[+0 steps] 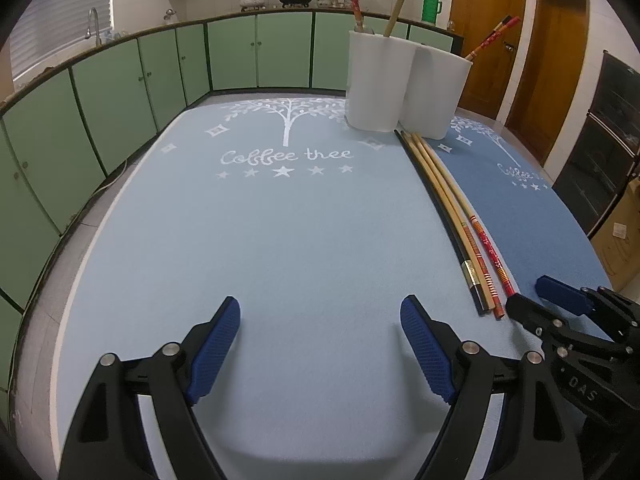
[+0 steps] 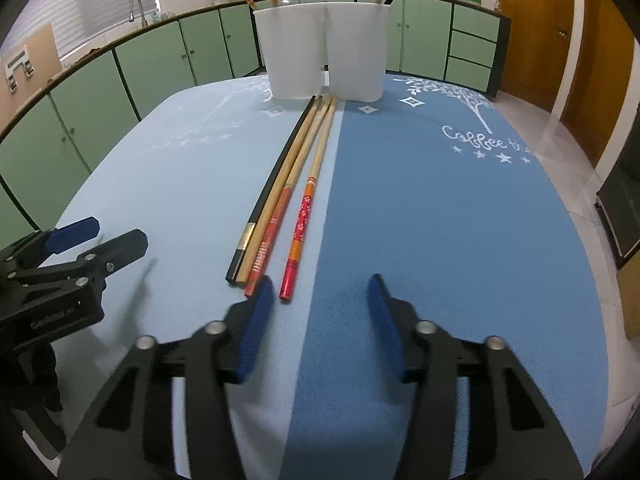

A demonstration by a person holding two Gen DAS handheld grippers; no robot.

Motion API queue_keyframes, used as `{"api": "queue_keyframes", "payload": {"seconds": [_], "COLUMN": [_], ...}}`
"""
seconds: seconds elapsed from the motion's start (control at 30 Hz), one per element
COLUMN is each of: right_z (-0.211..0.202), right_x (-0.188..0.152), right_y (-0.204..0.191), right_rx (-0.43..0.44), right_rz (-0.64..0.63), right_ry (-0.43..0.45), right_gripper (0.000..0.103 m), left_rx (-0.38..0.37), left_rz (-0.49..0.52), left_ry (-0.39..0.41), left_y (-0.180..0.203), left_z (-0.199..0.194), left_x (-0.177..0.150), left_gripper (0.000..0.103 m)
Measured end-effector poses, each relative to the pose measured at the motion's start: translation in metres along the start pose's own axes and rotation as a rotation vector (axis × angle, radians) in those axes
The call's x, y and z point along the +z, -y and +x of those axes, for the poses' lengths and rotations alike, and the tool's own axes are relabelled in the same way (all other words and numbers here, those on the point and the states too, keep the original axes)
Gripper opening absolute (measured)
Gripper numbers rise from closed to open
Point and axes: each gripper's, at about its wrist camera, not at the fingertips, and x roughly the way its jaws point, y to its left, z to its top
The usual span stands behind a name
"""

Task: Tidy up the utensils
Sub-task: 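Close the right tool on a red-tipped wooden chopstick end, then close the left tool on the end of a black chopstick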

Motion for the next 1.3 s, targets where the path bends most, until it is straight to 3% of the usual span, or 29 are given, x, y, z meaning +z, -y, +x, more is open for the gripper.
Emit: {"api": "queue_keyframes", "payload": {"seconds": [0.17, 0.33, 0.67, 0.97, 1.3], "right_z": [-0.001, -0.003, -0.014, -0.016, -0.017], "right_x": [-0.002, -0.003, -0.012, -0.015, -0.017], "right_y": [-0.001, 0.007, 0.049, 0.058, 0.060], "right_rx": [0.058, 0.075, 0.015, 0.006, 0.017], "right_rz": [-0.007, 0.021, 0.095, 0.099, 0.109], "right_ry": [-0.001, 0.002, 0.014, 0.022, 0.023], "right_gripper": [0.006, 0.005, 0.005, 0.005, 0.005], "left_rx": [-0.009, -0.028, -0.078, -0.049, -0.003], "left_rz": [0.010, 0.034, 0.078, 0.095, 0.086], "left_ry": [-0.009, -0.018, -0.028, -0.035, -0.040], "left_y": [0.007, 0.020, 0.054, 0.064, 0.048], "left_z": [0.003, 0.004, 0.008, 0.016, 0.012], "left_x": [0.001, -0.001, -0.003, 0.004, 0.001], "left_gripper": [0.081, 0.081, 0.081, 0.081, 0.083]}}
